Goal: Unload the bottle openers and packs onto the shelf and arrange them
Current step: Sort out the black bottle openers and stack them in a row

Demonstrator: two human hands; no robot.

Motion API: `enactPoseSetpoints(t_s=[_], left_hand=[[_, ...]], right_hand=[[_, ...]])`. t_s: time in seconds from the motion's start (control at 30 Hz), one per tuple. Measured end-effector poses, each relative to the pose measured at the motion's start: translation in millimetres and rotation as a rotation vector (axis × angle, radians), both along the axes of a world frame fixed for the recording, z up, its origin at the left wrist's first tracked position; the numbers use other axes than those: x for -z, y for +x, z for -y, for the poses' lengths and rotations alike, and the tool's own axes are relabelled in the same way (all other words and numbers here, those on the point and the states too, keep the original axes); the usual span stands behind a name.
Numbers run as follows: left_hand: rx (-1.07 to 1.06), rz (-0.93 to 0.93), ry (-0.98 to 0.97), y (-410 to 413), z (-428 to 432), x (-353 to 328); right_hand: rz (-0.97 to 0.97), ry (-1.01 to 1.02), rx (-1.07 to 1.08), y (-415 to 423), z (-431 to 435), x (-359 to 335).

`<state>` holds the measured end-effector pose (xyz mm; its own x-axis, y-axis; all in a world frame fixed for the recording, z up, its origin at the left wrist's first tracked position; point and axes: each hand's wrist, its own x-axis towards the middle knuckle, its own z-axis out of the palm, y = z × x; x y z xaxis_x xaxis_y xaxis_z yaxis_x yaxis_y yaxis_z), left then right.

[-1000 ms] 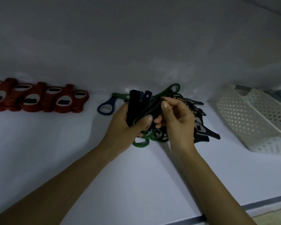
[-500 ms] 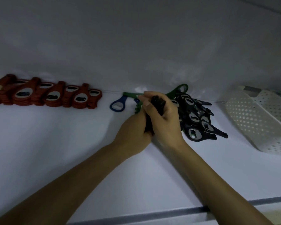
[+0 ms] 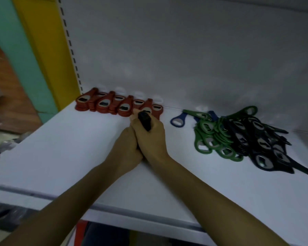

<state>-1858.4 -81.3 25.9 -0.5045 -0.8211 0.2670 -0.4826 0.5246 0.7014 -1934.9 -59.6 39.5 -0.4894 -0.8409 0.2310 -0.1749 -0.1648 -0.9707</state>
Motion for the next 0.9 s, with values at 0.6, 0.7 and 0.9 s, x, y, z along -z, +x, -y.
enactPoseSetpoints(t_s=[0.6,0.7,0.9], left_hand=[[0.207,-0.004,-0.038,5,15,-2],[0.331,0.022,0.127,17,25,-21],[0.368,0.37,0.103,36,40,-49]], right_hand=[[-0.085,0.015,-0.161,-21,-12,-6],[-0.086,0.003,-0.222,-31,-12,-11],[-0.005,0.012,-0.289,-44,-13,-14]])
